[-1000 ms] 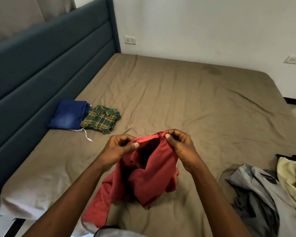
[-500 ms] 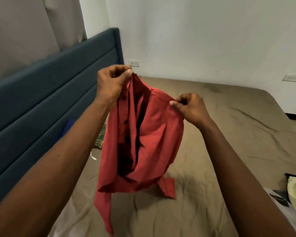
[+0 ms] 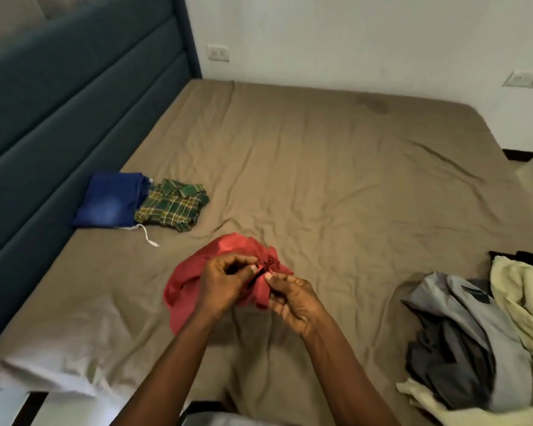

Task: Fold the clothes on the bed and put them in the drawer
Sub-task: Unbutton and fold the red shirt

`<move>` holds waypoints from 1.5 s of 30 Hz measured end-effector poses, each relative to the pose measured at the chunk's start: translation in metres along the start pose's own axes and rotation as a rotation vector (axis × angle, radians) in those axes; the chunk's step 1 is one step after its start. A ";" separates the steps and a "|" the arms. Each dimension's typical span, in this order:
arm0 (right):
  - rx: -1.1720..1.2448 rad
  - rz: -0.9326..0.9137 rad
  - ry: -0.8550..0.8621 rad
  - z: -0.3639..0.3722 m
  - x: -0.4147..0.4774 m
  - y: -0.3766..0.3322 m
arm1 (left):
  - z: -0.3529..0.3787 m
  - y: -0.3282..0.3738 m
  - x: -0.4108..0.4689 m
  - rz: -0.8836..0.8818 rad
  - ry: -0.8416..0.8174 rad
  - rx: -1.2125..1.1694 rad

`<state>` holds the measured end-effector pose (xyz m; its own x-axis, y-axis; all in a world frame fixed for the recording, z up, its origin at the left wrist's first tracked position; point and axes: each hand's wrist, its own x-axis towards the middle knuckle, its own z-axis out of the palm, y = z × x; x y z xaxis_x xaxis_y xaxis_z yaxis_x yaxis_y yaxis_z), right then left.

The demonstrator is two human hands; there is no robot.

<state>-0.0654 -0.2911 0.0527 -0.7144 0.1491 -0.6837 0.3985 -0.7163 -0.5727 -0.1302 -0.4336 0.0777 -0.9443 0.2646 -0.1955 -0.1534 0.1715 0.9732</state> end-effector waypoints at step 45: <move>-0.946 -0.513 0.187 -0.032 -0.013 0.007 | 0.032 -0.017 -0.012 -0.201 -0.156 0.381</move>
<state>-0.0347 -0.2760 0.0432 -0.8549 0.4390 -0.2764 0.4164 0.2629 -0.8703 -0.1070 -0.4097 0.0596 -0.8471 0.3254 -0.4202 -0.1834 0.5632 0.8057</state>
